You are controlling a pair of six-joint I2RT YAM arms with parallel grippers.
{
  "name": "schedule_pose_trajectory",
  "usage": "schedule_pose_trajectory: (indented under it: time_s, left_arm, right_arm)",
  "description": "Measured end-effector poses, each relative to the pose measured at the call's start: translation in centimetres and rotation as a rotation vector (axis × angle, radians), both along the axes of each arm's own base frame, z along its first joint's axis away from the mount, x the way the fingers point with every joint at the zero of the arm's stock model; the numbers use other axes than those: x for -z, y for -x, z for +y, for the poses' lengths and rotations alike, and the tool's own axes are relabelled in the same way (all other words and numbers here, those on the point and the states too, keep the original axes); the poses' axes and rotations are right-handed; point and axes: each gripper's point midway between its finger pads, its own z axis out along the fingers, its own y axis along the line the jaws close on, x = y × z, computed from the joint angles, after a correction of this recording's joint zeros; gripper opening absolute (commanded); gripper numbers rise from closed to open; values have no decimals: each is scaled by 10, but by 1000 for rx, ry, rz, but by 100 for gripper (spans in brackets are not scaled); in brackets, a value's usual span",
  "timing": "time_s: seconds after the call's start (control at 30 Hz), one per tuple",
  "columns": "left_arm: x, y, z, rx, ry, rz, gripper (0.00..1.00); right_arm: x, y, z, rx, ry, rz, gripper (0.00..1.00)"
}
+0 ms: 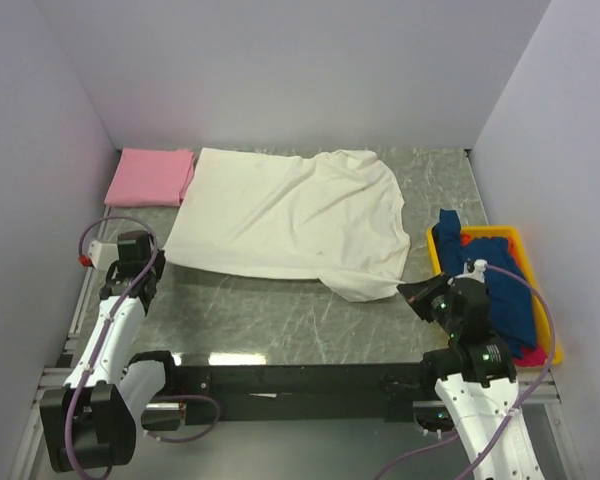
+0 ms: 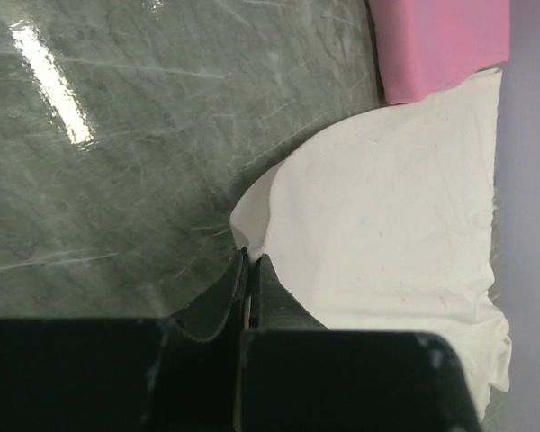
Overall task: Fold and stack the t-shirts
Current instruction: Flatten the tshirt out
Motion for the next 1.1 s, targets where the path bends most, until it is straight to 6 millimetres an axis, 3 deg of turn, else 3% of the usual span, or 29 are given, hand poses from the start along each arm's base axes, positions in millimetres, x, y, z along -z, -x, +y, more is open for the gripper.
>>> schedule_pose_trajectory:
  time_s: [0.13,0.3,0.4,0.53,0.6,0.7,0.93,1.1]
  left_arm:
    - [4,1,-3,28,-4,10,4]
    - [16,-3,-8,71,1,44,1]
    - [27,-4,-12,95,15,83,1]
    - [28,-5,-16,115,28,82,1]
    - [27,-5,-16,117,26,82,3]
    - [22,-6,-15,117,19,70,3]
    - [13,-33,-15,128,17,61,1]
    - [25,-60,-28,166,25,118,1]
  right_arm:
    - [1,12,-5,16,14,39,0]
    - [-10,21,-8,17,30,56,0]
    - [-22,31,-13,37,39,33,0]
    - [-51,43,-18,46,46,-19,0]
    - [-56,44,-19,44,54,-32,0]
    - [-42,40,-18,33,75,8,0]
    - [39,11,-15,9,142,290,0]
    - [52,-19,-18,17,199,358,0]
